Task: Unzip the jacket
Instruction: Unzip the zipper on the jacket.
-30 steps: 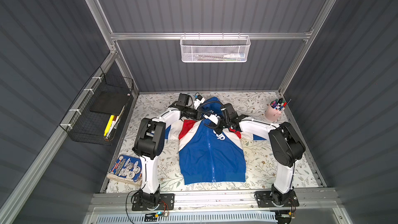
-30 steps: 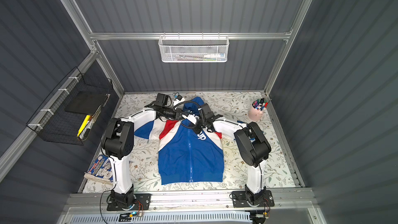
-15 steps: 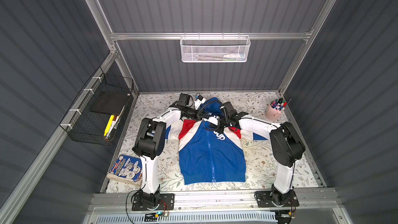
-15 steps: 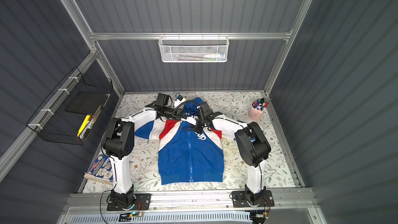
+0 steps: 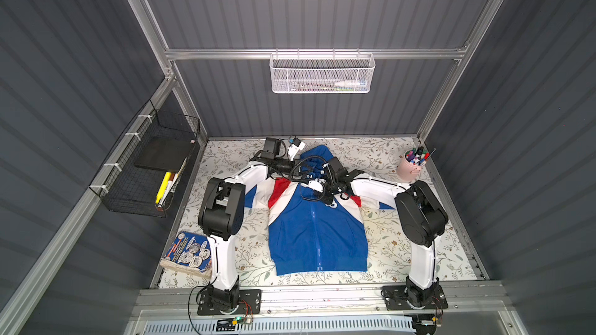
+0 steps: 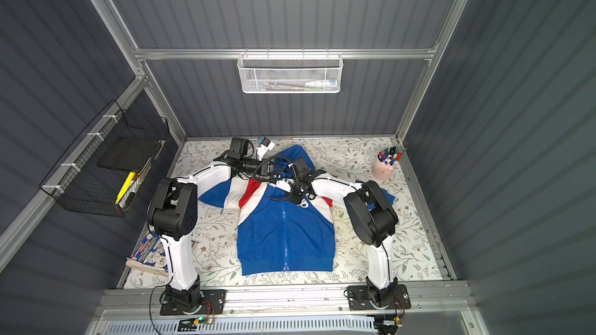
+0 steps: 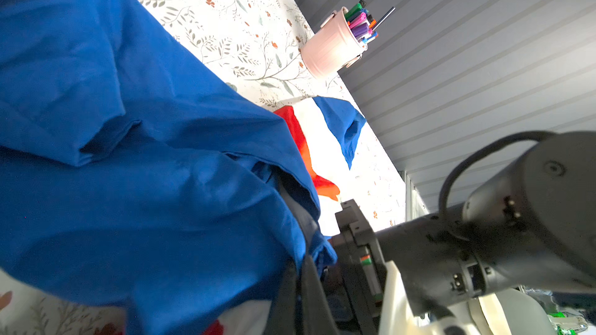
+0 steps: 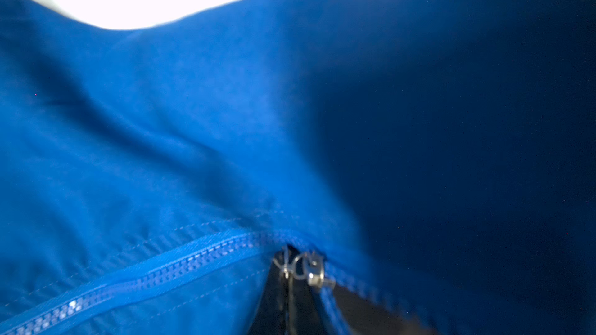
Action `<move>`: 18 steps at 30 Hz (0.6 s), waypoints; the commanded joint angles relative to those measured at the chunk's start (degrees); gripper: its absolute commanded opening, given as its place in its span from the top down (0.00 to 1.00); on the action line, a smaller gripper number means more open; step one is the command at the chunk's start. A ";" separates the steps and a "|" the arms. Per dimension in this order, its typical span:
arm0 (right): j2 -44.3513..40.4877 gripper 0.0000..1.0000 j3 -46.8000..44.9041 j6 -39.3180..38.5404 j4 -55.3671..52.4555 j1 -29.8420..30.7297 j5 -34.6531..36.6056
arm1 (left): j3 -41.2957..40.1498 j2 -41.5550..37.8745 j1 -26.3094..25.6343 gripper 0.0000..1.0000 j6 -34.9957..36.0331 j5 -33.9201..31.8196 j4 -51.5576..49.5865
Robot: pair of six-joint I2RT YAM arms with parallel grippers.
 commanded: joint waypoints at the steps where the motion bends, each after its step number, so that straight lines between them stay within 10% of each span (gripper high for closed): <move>1: -1.03 1.00 -0.22 -2.20 -5.70 0.77 -3.33 | 0.32 -2.55 0.66 1.00 -1.01 1.08 3.54; 18: -0.85 1.00 -0.10 -4.47 -14.60 3.81 -5.42 | 4.43 0.59 2.32 1.00 -3.77 -1.70 3.80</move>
